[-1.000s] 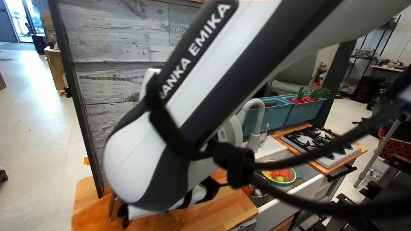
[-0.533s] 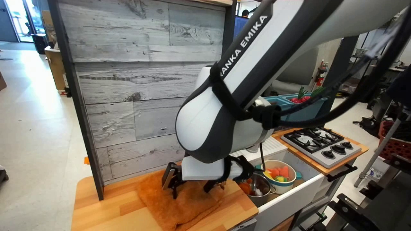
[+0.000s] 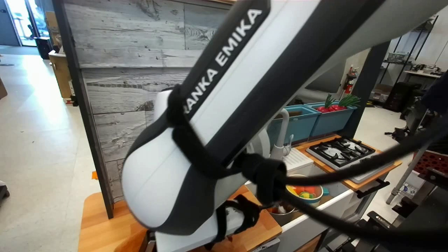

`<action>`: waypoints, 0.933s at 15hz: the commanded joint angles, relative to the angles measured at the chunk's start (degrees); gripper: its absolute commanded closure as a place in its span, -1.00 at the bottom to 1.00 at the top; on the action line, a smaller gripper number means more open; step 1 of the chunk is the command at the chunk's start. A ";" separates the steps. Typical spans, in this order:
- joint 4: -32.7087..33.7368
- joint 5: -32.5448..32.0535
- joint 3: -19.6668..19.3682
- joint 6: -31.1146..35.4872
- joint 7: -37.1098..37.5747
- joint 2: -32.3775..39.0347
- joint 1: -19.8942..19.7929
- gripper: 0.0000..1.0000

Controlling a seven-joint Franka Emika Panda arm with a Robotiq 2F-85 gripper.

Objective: Pick the objects on the counter and the stove and put them in the pots in the sink, then wipe the counter with the cloth

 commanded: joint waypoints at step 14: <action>-4.81 -1.61 -7.63 7.25 9.78 -1.07 -4.78 -1.00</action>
